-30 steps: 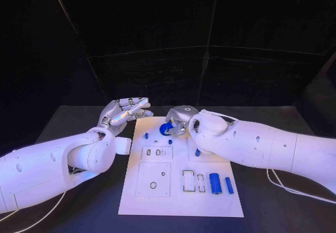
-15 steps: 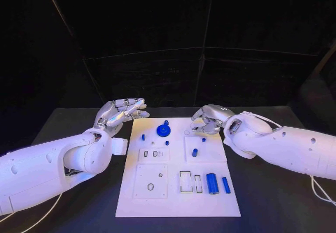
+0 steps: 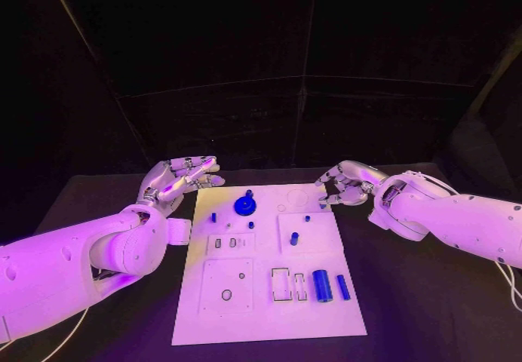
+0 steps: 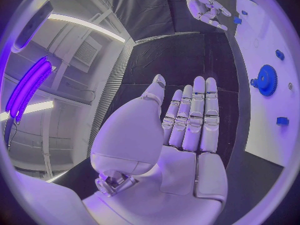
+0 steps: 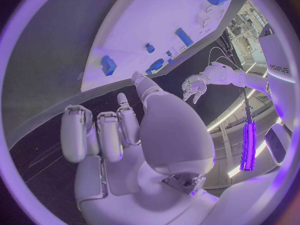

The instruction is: Assemble the parts on the task board

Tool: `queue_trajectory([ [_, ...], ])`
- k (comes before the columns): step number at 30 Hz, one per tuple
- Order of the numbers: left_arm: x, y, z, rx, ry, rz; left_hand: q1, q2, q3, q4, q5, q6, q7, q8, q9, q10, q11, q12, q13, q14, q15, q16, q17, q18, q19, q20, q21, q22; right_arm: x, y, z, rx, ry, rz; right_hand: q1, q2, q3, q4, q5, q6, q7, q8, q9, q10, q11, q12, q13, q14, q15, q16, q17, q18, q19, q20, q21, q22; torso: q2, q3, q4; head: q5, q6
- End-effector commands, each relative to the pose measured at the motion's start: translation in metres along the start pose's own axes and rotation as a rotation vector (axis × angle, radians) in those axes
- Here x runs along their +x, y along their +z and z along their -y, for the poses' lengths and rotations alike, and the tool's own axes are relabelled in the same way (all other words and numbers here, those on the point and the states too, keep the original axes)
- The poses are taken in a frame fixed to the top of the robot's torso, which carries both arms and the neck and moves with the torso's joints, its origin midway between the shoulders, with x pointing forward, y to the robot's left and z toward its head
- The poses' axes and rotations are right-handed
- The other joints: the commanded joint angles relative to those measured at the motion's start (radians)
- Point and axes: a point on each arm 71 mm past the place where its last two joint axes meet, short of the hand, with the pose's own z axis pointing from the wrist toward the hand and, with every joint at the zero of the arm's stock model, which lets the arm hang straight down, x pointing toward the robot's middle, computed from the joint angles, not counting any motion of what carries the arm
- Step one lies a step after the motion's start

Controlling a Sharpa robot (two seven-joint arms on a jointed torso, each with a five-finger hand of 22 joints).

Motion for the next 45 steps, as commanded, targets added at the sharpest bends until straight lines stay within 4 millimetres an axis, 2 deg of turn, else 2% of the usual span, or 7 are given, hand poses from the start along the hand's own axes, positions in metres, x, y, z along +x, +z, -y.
queue_trajectory([
  [1,0.001,0.001,0.001,0.013,-0.004,-0.015,0.000,0.012,0.000,-0.006,-0.002,0.006,0.001,-0.006,0.000,0.006,-0.002,-0.003,-0.001,0.002,-0.001,-0.004,0.001,0.006,0.008,0.000,-0.005,-0.001,-0.001,0.001,0.003,-0.026,0.027,-0.018,0.007,-0.004,-0.001,-0.006,0.001,-0.006,-0.004,-0.005,-0.001,-0.004,0.000,-0.004,0.062,0.071,-0.002,-0.003,0.109,0.005,-0.008,0.002,-0.005,0.032,0.001,-0.0010,0.0020,-0.001,-0.002],
  [8,0.001,0.002,0.000,0.012,-0.003,-0.015,0.000,0.013,0.000,-0.007,-0.002,0.007,0.000,-0.006,0.000,0.008,-0.003,-0.003,-0.001,0.003,-0.002,-0.005,0.002,0.006,0.009,0.000,-0.005,-0.001,-0.001,0.004,0.011,-0.008,0.015,-0.033,0.009,-0.003,-0.002,-0.007,0.001,-0.007,-0.003,-0.005,-0.001,-0.004,0.000,-0.004,0.062,0.070,-0.002,-0.003,0.108,0.006,-0.010,0.001,-0.006,0.030,0.000,-0.0025,0.0057,-0.002,-0.007],
  [16,0.000,0.003,0.000,0.012,-0.001,-0.012,0.000,0.013,0.000,-0.007,-0.002,0.007,0.000,-0.006,0.000,0.008,-0.003,-0.003,-0.001,0.003,-0.002,-0.005,0.002,0.006,0.009,0.000,-0.005,-0.001,0.004,0.002,0.018,0.011,0.008,-0.064,0.013,0.001,-0.004,-0.013,0.004,0.002,-0.003,0.001,0.001,-0.004,0.000,-0.004,0.062,0.070,-0.001,-0.004,0.106,0.006,-0.011,0.001,-0.007,0.028,0.000,-0.0048,0.0031,0.000,-0.012],
  [25,-0.001,0.003,0.000,0.012,0.001,-0.009,0.000,0.013,0.000,-0.007,-0.002,0.007,0.000,-0.006,0.000,0.008,-0.003,-0.003,-0.001,0.003,-0.002,-0.005,0.002,0.006,0.009,0.000,-0.005,-0.001,0.009,-0.001,0.022,0.016,0.019,-0.093,0.008,0.007,-0.012,-0.014,0.012,0.021,-0.002,0.009,0.004,-0.001,0.001,0.000,0.066,0.070,-0.001,-0.004,0.107,0.006,-0.011,0.002,-0.008,0.028,0.000,-0.0045,0.0029,0.000,-0.016],
  [30,-0.001,0.003,0.000,0.012,0.001,-0.009,0.000,0.013,0.000,-0.007,-0.002,0.007,0.000,-0.006,0.000,0.008,-0.003,-0.003,-0.001,0.003,-0.002,-0.005,0.002,0.006,0.009,0.000,-0.005,-0.001,0.012,-0.002,0.025,0.030,0.022,-0.095,0.007,0.011,-0.014,-0.015,0.014,0.030,-0.002,0.013,0.005,0.000,0.001,0.002,0.068,0.071,-0.001,-0.004,0.109,0.006,-0.010,0.002,-0.007,0.030,-0.001,-0.0048,0.0038,-0.001,-0.015],
  [33,-0.001,0.003,0.000,0.012,0.001,-0.009,0.000,0.013,0.000,-0.007,-0.002,0.007,0.000,-0.006,0.000,0.008,-0.003,-0.003,-0.001,0.003,-0.002,-0.005,0.002,0.006,0.009,0.000,-0.005,-0.001,0.014,-0.001,0.026,0.038,0.021,-0.094,0.006,0.018,-0.014,-0.015,0.014,0.035,-0.002,0.015,0.006,0.003,0.001,0.004,0.070,0.071,-0.001,-0.003,0.112,0.005,-0.008,0.002,-0.006,0.032,0.000,-0.0034,0.0046,0.000,-0.014],
  [45,-0.001,0.003,-0.001,0.011,0.001,-0.009,0.000,0.013,0.000,-0.007,-0.002,0.007,0.000,-0.006,0.000,0.008,-0.003,-0.003,-0.001,0.003,-0.002,-0.005,0.002,0.006,0.009,0.000,-0.005,-0.001,0.021,0.005,0.027,0.057,0.022,-0.104,0.005,0.056,-0.002,-0.015,0.000,0.070,-0.006,0.026,0.007,0.009,-0.003,0.010,0.076,0.073,-0.004,-0.002,0.116,0.005,-0.004,0.000,-0.005,0.036,0.000,-0.0039,0.0039,0.001,-0.018],
])
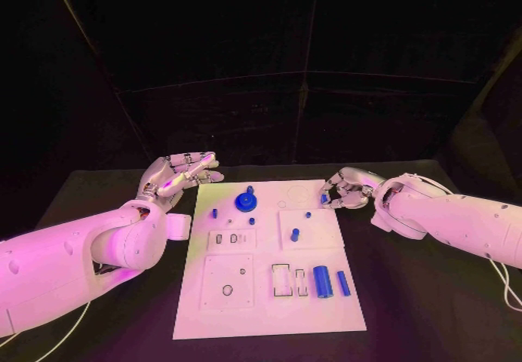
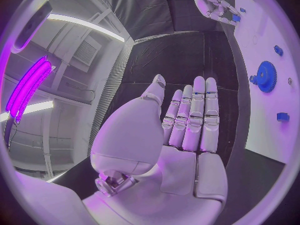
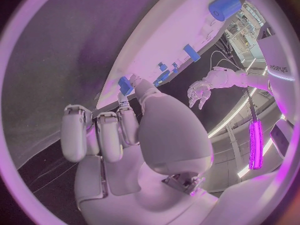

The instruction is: Assemble the parts on the task board

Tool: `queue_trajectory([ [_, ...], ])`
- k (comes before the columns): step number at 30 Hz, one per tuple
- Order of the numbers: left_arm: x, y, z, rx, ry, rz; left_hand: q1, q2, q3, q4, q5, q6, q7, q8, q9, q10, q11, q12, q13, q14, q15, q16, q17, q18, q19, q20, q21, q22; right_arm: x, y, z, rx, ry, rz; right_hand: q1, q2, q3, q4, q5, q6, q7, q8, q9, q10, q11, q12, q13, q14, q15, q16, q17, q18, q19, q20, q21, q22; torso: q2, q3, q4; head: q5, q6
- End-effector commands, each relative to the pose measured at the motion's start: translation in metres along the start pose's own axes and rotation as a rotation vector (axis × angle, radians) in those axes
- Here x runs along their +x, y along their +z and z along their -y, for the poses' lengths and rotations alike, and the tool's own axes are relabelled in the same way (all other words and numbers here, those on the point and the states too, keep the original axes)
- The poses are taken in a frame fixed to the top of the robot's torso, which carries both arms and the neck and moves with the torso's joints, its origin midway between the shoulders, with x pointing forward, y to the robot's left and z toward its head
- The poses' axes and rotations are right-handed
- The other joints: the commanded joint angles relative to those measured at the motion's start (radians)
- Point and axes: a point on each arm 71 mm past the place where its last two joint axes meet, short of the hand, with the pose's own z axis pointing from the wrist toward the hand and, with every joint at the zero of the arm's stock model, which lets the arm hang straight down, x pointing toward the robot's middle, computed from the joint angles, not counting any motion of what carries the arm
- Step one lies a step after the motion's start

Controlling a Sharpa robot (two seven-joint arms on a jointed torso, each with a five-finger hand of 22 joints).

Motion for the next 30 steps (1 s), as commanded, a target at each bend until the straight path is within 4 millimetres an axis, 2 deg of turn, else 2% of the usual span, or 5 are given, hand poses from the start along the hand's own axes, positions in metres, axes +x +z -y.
queue_trajectory([
  [1,0.0017,0.0004,0.0013,0.012,-0.003,-0.015,0.000,0.013,0.000,-0.007,-0.002,0.007,0.000,-0.006,0.000,0.008,-0.003,-0.003,-0.001,0.003,-0.002,-0.005,0.001,0.006,0.009,0.000,-0.006,-0.002,0.0005,0.0016,0.0007,0.010,0.003,-0.008,0.001,0.017,0.008,-0.001,-0.009,0.013,-0.002,0.008,0.002,0.008,-0.003,0.006,0.077,0.073,-0.004,-0.002,0.116,0.005,-0.001,-0.004,-0.001,0.036,0.000,0.0001,0.0004,0.001,-0.001],
  [8,0.0014,0.0004,0.0012,0.011,-0.003,-0.014,0.000,0.013,0.000,-0.007,-0.002,0.007,0.000,-0.006,0.000,0.008,-0.003,-0.003,-0.001,0.003,-0.002,-0.005,0.001,0.006,0.009,0.000,-0.006,-0.002,0.0014,0.0044,0.0016,0.016,0.001,-0.006,-0.001,0.048,0.031,0.001,-0.029,0.049,-0.010,0.018,0.002,0.015,-0.010,0.014,0.085,0.073,-0.010,-0.001,0.118,0.004,0.002,-0.008,0.000,0.040,0.000,0.0000,0.0011,0.002,-0.004],
  [12,0.0014,0.0003,0.0012,0.011,-0.003,-0.014,0.000,0.013,0.000,-0.007,-0.002,0.007,0.000,-0.006,0.000,0.008,-0.003,-0.003,-0.001,0.003,-0.002,-0.005,0.001,0.006,0.009,0.000,-0.006,-0.002,0.0012,0.0051,0.0023,0.019,0.000,-0.003,0.000,0.053,0.037,-0.001,-0.033,0.057,-0.013,0.019,0.002,0.016,-0.013,0.015,0.086,0.073,-0.012,-0.001,0.118,0.004,0.003,-0.010,0.000,0.041,-0.001,-0.0001,0.0012,-0.001,-0.004],
  [24,0.0010,0.0000,0.0012,0.009,-0.003,-0.014,0.000,0.015,0.000,-0.010,-0.002,0.008,-0.001,-0.007,0.000,0.009,-0.003,-0.005,-0.001,0.003,-0.002,-0.007,0.003,0.006,0.011,-0.001,-0.007,-0.003,-0.0003,0.0056,0.0022,0.013,-0.003,0.018,0.003,0.056,0.048,-0.007,-0.040,0.066,-0.016,0.018,0.001,0.019,-0.016,0.018,0.089,0.074,-0.015,-0.001,0.120,0.003,0.005,-0.013,0.001,0.044,-0.001,0.0000,0.0004,0.003,-0.004],
  [30,0.0005,0.0000,0.0011,0.009,-0.003,-0.013,0.000,0.015,0.000,-0.010,-0.002,0.008,-0.001,-0.007,0.000,0.009,-0.003,-0.005,-0.001,0.003,-0.002,-0.007,0.003,0.006,0.011,-0.001,-0.007,-0.003,-0.0048,0.0038,-0.0014,-0.009,0.007,0.091,0.009,0.082,0.078,-0.013,-0.049,0.098,-0.028,0.029,0.003,0.027,-0.026,0.027,0.099,0.075,-0.023,0.002,0.127,0.001,0.015,-0.020,0.006,0.057,-0.001,0.0007,0.0002,0.003,-0.005],
])
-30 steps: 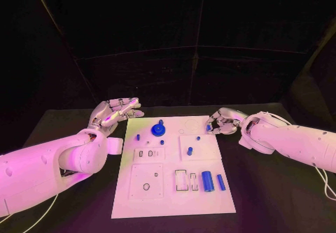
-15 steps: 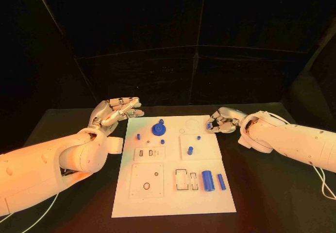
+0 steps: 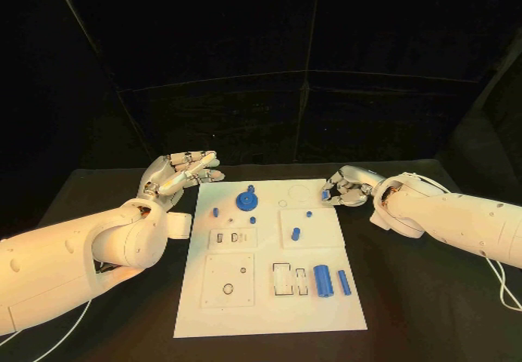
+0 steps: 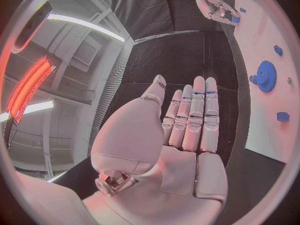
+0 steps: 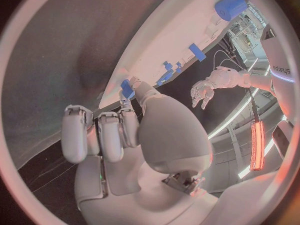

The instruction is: Assemble the parts on the task board

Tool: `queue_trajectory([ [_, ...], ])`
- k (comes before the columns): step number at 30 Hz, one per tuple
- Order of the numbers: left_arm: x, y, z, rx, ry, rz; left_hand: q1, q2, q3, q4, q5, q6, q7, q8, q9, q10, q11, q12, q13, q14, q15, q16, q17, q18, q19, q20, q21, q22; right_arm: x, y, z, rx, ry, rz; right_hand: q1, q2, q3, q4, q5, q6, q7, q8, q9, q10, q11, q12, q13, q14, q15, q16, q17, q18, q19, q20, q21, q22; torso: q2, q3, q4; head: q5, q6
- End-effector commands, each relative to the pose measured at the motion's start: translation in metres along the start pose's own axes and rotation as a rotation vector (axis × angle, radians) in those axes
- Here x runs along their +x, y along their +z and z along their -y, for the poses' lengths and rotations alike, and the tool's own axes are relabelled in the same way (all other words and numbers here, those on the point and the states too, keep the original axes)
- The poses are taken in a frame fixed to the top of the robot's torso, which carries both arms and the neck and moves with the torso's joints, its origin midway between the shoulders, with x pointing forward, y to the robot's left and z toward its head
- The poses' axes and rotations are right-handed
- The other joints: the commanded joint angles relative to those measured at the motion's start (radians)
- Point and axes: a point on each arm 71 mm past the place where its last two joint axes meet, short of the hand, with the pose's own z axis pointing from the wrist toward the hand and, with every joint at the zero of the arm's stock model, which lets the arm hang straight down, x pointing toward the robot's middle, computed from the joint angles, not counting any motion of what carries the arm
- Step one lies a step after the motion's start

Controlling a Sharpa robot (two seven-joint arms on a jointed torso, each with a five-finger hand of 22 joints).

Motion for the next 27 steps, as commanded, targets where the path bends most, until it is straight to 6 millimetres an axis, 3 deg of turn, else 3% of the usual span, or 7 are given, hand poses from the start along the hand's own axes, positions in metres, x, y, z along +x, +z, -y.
queue_trajectory([
  [1,0.001,0.000,0.001,0.010,-0.003,-0.013,0.000,0.006,0.000,-0.004,-0.002,0.008,-0.001,-0.003,0.000,0.006,0.001,-0.005,-0.001,0.003,-0.002,-0.007,0.001,0.006,0.007,0.003,-0.003,-0.001,-0.006,-0.002,-0.004,-0.025,0.011,0.088,0.003,0.026,0.017,-0.002,-0.006,0.016,-0.007,0.009,0.004,0.007,-0.007,0.007,0.099,0.076,-0.010,0.002,0.128,0.000,0.003,-0.008,0.007,0.059,-0.001,0.0007,-0.0002,0.000,-0.001],
  [7,-0.001,0.000,0.001,0.008,-0.002,-0.011,0.000,0.007,0.000,-0.005,-0.002,0.009,-0.001,-0.004,-0.001,0.006,0.001,-0.005,-0.001,0.004,-0.002,-0.007,0.001,0.006,0.008,0.002,-0.004,-0.001,-0.006,-0.011,-0.019,-0.028,0.042,0.141,0.007,0.038,0.043,-0.010,-0.010,0.027,-0.011,0.011,0.003,0.009,-0.011,0.007,0.100,0.077,-0.014,0.004,0.133,-0.001,0.008,-0.013,0.010,0.066,-0.003,-0.0014,-0.0016,0.001,-0.001],
  [16,-0.002,0.002,0.000,0.002,-0.003,-0.013,-0.002,0.015,-0.002,-0.013,-0.002,0.024,-0.005,-0.003,0.001,0.029,-0.006,-0.002,0.001,0.024,-0.009,-0.004,0.012,0.007,0.025,-0.003,-0.004,-0.002,0.011,-0.014,-0.075,-0.044,0.063,0.127,0.000,0.039,0.056,-0.014,-0.021,0.034,-0.014,0.011,0.003,0.007,-0.014,0.002,0.096,0.077,-0.017,0.004,0.133,-0.002,0.009,-0.016,0.011,0.068,-0.008,-0.0030,0.0016,0.008,-0.010],
  [22,-0.006,0.006,-0.002,-0.002,0.020,-0.011,-0.001,0.026,-0.002,-0.020,-0.002,0.065,-0.024,0.006,0.003,0.077,-0.026,0.003,0.004,0.076,-0.031,0.012,0.034,0.009,0.071,-0.022,0.009,0.003,0.033,0.003,-0.120,-0.096,0.034,0.068,0.000,0.038,0.058,-0.016,-0.022,0.035,-0.014,0.011,0.003,0.006,-0.014,0.000,0.094,0.077,-0.017,0.003,0.132,-0.002,0.011,-0.016,0.011,0.070,-0.012,-0.0031,0.0019,0.032,-0.026],
  [27,-0.009,0.009,-0.003,-0.007,0.043,-0.016,0.001,0.033,-0.003,-0.022,-0.001,0.096,-0.040,0.004,0.002,0.119,-0.045,-0.012,0.002,0.157,-0.057,0.036,0.067,0.008,0.141,-0.051,0.036,0.016,0.054,0.016,-0.160,-0.166,-0.019,0.019,-0.002,0.036,0.060,-0.017,-0.020,0.035,-0.014,0.011,0.003,0.004,-0.014,-0.004,0.090,0.076,-0.018,0.002,0.130,-0.002,0.010,-0.017,0.011,0.070,-0.013,-0.0051,0.0060,0.053,-0.038],
])
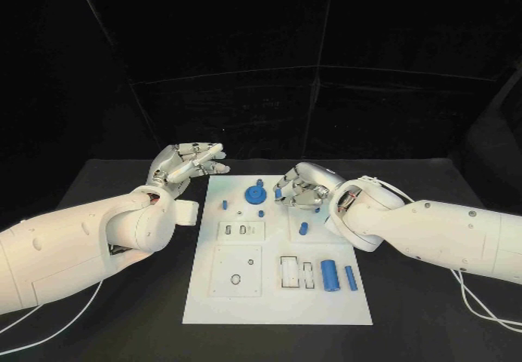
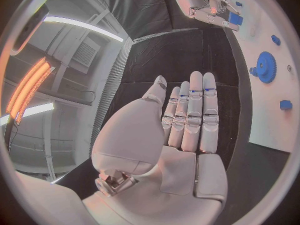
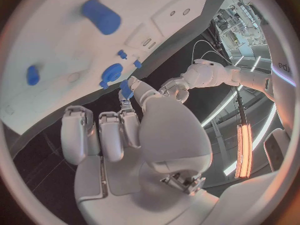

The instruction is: Assemble the parts on the task board

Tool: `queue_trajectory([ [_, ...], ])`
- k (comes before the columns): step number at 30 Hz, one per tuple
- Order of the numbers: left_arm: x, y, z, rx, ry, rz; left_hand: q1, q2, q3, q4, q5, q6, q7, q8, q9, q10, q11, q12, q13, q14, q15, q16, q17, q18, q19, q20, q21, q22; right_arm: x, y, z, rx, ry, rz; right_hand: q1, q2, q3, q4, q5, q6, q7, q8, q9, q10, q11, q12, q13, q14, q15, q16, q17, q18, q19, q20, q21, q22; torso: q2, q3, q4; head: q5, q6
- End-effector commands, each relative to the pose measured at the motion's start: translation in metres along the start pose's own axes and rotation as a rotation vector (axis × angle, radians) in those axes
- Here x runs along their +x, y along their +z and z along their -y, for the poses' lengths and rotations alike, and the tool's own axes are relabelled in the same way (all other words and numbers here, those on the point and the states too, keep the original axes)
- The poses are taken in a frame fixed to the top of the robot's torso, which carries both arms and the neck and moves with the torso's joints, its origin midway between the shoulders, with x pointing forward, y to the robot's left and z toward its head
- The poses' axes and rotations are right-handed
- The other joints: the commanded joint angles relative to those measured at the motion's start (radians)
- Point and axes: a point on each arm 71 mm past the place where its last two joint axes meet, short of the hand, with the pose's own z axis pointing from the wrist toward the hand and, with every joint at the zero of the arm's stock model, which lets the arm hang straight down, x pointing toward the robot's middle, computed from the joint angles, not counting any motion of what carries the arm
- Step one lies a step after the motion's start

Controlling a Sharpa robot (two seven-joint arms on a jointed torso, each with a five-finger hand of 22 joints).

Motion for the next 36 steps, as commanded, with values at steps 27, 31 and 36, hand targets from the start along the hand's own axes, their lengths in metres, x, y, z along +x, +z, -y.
queue_trajectory([
  [27,0.001,0.002,0.000,-0.007,0.030,-0.031,-0.008,0.011,-0.010,0.000,-0.001,0.028,-0.012,-0.013,-0.001,0.055,-0.015,-0.031,-0.001,0.079,-0.025,0.028,0.065,0.005,0.069,-0.030,0.026,0.015,0.071,0.017,-0.051,-0.012,-0.187,-0.210,-0.020,-0.008,0.011,-0.004,0.001,0.033,-0.016,0.003,0.002,0.001,-0.003,-0.004,0.091,0.079,-0.009,0.001,0.127,-0.002,0.000,-0.009,0.006,0.070,-0.002,-0.0001,-0.0003,0.068,-0.041],
  [31,0.001,0.002,0.000,-0.006,0.030,-0.031,-0.008,0.011,-0.010,0.000,-0.001,0.028,-0.012,-0.014,-0.001,0.055,-0.015,-0.032,-0.001,0.077,-0.024,0.027,0.067,0.004,0.069,-0.029,0.025,0.015,0.071,0.016,-0.050,-0.008,-0.192,-0.210,-0.020,-0.008,0.011,-0.004,0.001,0.033,-0.016,0.003,0.002,0.001,-0.003,-0.004,0.091,0.079,-0.009,0.001,0.127,-0.002,0.000,-0.009,0.006,0.070,-0.001,-0.0001,-0.0001,0.067,-0.043],
  [36,0.001,0.002,0.000,-0.006,0.030,-0.031,-0.008,0.011,-0.010,0.000,-0.001,0.028,-0.012,-0.014,-0.001,0.055,-0.015,-0.033,-0.001,0.077,-0.024,0.027,0.067,0.004,0.069,-0.029,0.025,0.015,0.070,0.016,-0.048,-0.003,-0.197,-0.206,-0.022,-0.010,0.011,-0.004,0.000,0.033,-0.016,0.003,0.002,0.001,-0.004,-0.004,0.092,0.079,-0.009,0.001,0.128,-0.002,0.000,-0.009,0.006,0.069,-0.002,0.0000,-0.0004,0.067,-0.045],
])
